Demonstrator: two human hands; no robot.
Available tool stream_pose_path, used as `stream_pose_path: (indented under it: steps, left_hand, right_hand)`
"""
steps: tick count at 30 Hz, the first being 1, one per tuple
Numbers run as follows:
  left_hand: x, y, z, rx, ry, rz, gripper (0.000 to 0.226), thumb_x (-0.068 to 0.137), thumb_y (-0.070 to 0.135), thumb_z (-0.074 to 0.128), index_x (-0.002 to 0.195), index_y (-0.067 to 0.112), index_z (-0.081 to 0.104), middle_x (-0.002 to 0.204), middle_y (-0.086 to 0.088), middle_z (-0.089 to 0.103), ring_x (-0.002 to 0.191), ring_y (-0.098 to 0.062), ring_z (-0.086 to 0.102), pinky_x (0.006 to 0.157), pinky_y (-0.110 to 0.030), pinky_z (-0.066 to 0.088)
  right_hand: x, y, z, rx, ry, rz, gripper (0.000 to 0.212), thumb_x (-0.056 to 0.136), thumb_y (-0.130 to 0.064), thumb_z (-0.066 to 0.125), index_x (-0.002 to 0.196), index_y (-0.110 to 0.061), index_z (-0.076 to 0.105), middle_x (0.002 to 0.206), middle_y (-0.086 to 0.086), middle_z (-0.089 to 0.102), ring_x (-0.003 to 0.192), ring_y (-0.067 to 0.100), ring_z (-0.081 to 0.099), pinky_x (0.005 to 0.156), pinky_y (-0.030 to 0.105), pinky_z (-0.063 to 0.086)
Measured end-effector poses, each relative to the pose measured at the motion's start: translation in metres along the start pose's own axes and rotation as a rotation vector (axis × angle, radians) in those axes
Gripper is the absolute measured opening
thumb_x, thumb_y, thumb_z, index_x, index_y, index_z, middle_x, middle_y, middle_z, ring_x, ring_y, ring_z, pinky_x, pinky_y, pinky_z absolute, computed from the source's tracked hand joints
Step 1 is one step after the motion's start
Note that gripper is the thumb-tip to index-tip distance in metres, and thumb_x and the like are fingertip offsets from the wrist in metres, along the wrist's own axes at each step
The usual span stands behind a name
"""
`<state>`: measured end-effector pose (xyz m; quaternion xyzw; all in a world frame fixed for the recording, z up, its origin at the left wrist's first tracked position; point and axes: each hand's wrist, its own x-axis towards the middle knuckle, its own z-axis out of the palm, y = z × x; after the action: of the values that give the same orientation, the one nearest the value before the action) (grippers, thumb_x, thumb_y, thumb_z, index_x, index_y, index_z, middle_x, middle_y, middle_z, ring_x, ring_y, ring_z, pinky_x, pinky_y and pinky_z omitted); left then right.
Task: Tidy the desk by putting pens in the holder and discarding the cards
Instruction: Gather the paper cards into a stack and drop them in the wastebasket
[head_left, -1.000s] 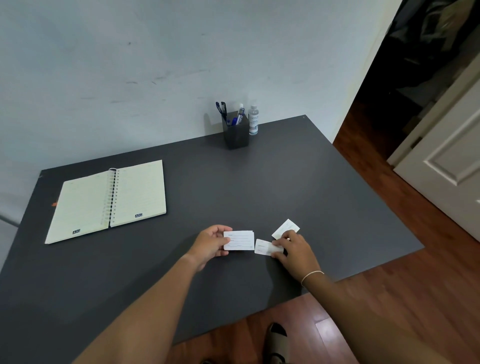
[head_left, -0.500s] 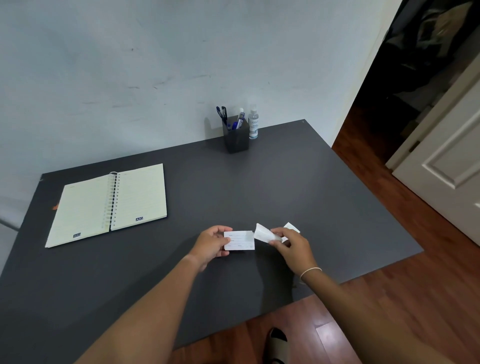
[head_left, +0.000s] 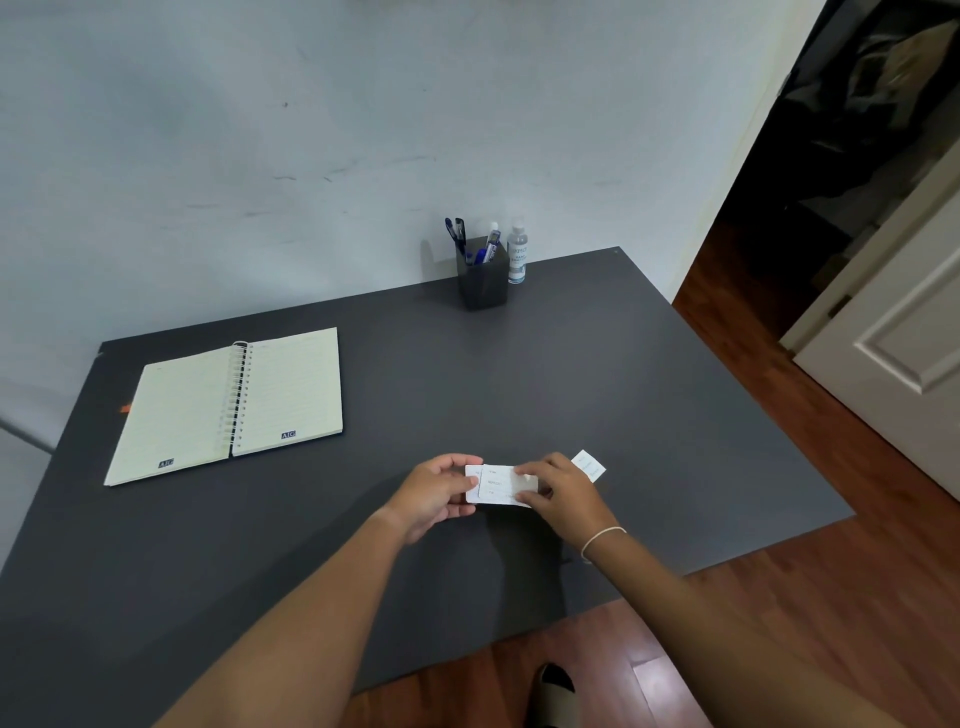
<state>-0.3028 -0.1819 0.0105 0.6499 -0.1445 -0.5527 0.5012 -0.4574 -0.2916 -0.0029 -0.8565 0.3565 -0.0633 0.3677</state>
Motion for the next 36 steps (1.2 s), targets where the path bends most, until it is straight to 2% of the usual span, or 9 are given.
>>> stream_pose_path:
  steps: [5,11,16,22,24,28,32,36]
  left_hand:
    - [-0.003,0.0,0.0,-0.014,0.001,-0.004,0.02,0.09,0.001,0.054,0.098,0.018,0.062,0.092,-0.003,0.066,0.077,-0.014,0.062,0.071,-0.026,0.055]
    - [-0.005,-0.001,-0.003,-0.055,-0.005,-0.016,0.018,0.09,0.003,0.056,0.099,0.017,0.062,0.094,-0.006,0.065,0.078,-0.015,0.061,0.076,-0.029,0.055]
    - [-0.004,0.0,0.0,-0.053,-0.005,-0.019,0.019,0.09,0.001,0.056,0.099,0.017,0.062,0.092,-0.007,0.064,0.077,-0.015,0.061,0.073,-0.028,0.056]
    - [-0.004,0.001,0.001,-0.018,-0.011,-0.029,0.023,0.09,-0.002,0.054,0.104,0.014,0.062,0.094,-0.008,0.063,0.076,-0.014,0.06,0.069,-0.025,0.058]
    - [-0.004,0.001,0.002,-0.008,-0.009,-0.027,0.024,0.09,-0.003,0.054,0.105,0.013,0.063,0.093,-0.007,0.064,0.076,-0.014,0.06,0.068,-0.023,0.058]
    - [-0.005,0.002,0.001,-0.016,-0.006,-0.02,0.026,0.09,-0.005,0.051,0.108,0.01,0.062,0.092,-0.005,0.065,0.076,-0.014,0.062,0.065,-0.021,0.057]
    - [-0.005,-0.001,-0.001,-0.011,0.006,-0.036,0.027,0.09,-0.004,0.052,0.11,0.01,0.062,0.095,-0.006,0.066,0.078,-0.014,0.062,0.065,-0.02,0.058]
    - [-0.004,-0.003,0.001,-0.013,0.011,-0.048,0.027,0.09,-0.003,0.053,0.109,0.012,0.063,0.094,-0.005,0.068,0.078,-0.014,0.064,0.068,-0.022,0.058]
  right_hand:
    - [0.001,-0.004,0.009,0.014,0.015,-0.025,0.028,0.085,-0.012,0.061,0.113,-0.011,0.064,0.104,0.006,0.053,0.082,0.013,0.048,0.08,0.018,0.036]
    - [0.001,-0.007,0.012,0.082,0.079,0.001,0.026,0.083,-0.005,0.063,0.108,-0.008,0.067,0.096,-0.001,0.048,0.081,0.015,0.051,0.08,0.017,0.039]
    - [0.002,-0.007,0.011,0.083,0.075,-0.038,0.022,0.082,-0.002,0.062,0.103,-0.006,0.069,0.096,-0.002,0.047,0.08,0.013,0.049,0.07,0.002,0.034]
    - [0.003,-0.008,0.006,0.104,0.094,-0.071,0.024,0.084,0.002,0.058,0.103,-0.005,0.069,0.098,-0.002,0.049,0.084,0.013,0.052,0.073,0.001,0.034]
    - [0.003,-0.008,0.002,0.13,0.114,-0.067,0.027,0.084,0.003,0.056,0.106,-0.006,0.068,0.101,0.0,0.052,0.087,0.014,0.054,0.077,0.003,0.037]
    - [0.004,0.004,-0.013,0.112,0.196,0.006,0.03,0.086,0.002,0.054,0.111,-0.008,0.066,0.113,0.01,0.059,0.097,0.02,0.058,0.087,0.016,0.038]
    - [0.007,0.034,-0.029,-0.09,0.079,0.126,0.036,0.089,-0.01,0.053,0.125,-0.016,0.057,0.133,0.004,0.052,0.124,0.022,0.045,0.101,0.025,0.033]
    - [0.011,0.05,-0.038,-0.176,0.037,0.227,0.047,0.087,-0.024,0.059,0.132,-0.02,0.05,0.141,0.003,0.044,0.13,0.024,0.036,0.107,0.033,0.031]
